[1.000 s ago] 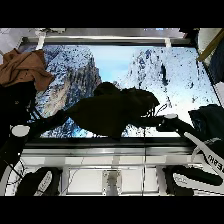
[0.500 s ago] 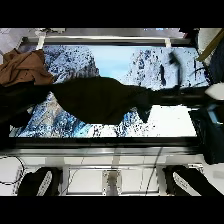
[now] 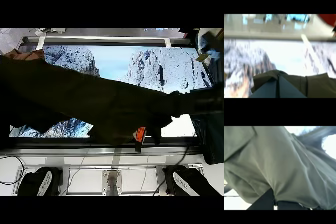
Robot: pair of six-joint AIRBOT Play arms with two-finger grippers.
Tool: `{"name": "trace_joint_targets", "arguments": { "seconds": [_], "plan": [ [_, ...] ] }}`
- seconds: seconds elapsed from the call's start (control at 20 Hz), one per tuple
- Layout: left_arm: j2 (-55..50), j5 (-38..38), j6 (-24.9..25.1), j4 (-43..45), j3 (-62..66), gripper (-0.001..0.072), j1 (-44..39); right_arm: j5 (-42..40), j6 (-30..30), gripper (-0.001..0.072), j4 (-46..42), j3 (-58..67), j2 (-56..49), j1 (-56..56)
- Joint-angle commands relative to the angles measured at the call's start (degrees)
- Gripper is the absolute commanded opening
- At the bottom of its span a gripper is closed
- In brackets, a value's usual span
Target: Fold the clothes and pants, and hang the long-sleeved shirts on hangers.
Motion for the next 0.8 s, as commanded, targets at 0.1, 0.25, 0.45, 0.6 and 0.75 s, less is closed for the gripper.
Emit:
{"name": "trace_joint_targets", "arguments": {
  "seconds": [0.1,0.25,0.45,0.6,0.75],
  "plan": [
    [-19.8,-1.6,1.4,-1.7,0.4,0.0008,-1.5,0.0,-5.9,0.0023,-2.3,0.8,-18.3,0.0],
    [-34.6,6.1,1.8,-1.7,0.4,0.0008,-4.7,-12.9,-11.6,0.0024,-2.4,0.9,-31.5,-0.2],
    [-49.0,17.1,1.8,-2.9,0.4,0.0009,-7.8,-41.7,-11.8,0.0056,-1.2,0.9,-43.6,-0.2],
    [-54.1,25.4,1.8,-7.4,0.5,0.0255,-9.0,-63.3,-11.9,0.0526,2.7,1.2,-45.2,-0.2],
    [-52.5,25.5,1.8,-8.0,1.3,0.0701,-7.3,-59.3,-12.4,0.0517,-6.8,5.9,-43.6,-4.4]
  ]
}}
